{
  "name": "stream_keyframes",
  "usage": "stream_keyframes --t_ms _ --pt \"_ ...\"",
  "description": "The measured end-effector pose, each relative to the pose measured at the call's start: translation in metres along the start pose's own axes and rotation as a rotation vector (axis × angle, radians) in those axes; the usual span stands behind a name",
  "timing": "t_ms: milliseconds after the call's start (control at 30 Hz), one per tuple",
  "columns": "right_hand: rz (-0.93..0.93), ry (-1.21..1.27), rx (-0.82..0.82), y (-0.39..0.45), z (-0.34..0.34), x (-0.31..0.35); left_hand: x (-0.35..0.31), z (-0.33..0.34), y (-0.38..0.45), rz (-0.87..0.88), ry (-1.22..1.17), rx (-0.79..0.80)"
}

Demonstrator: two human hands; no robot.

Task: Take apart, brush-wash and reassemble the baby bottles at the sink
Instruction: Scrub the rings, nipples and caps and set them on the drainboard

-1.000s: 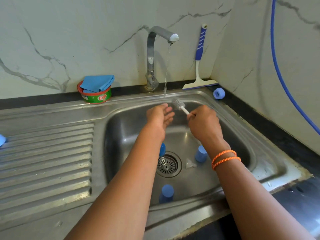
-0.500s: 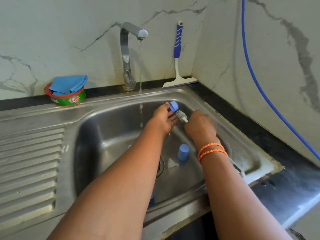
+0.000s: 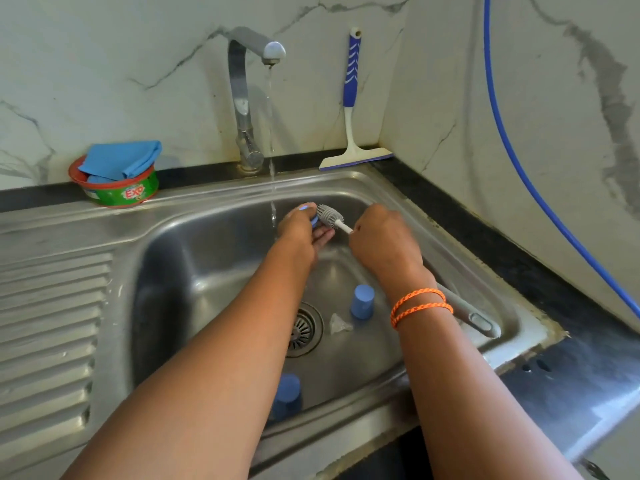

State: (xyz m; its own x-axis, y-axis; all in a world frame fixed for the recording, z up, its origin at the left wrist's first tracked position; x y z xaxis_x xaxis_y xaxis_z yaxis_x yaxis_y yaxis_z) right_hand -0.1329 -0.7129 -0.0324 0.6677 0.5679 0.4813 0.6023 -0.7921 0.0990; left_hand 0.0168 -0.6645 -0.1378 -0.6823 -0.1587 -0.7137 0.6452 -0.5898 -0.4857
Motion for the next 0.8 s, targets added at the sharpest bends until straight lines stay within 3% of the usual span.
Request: stream_keyframes --t_ms 467,800 --pt "-0.218 0.092 0.073 0.000 0.011 0.035 -0.052 -0.056 -0.051 -0.058 0.249 0.123" --pt "-0.431 0.074 0.086 -0.011 -0.002 0.051 -0.064 -0.067 -0.062 -0.009 0.317 0.066"
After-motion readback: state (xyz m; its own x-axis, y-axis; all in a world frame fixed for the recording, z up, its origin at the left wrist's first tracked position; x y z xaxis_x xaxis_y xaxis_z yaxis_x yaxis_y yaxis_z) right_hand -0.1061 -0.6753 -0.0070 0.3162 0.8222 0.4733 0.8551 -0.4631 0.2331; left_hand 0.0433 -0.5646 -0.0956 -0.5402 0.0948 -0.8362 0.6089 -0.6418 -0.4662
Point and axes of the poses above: each hand's wrist, its own y-axis towards the middle knuckle, its own z-axis out of the palm, x = y × z, the point moved 9 cm from there along y, towards the middle knuckle, and after that the axes turned 4 degrees about -z, right-handed, at the moved point
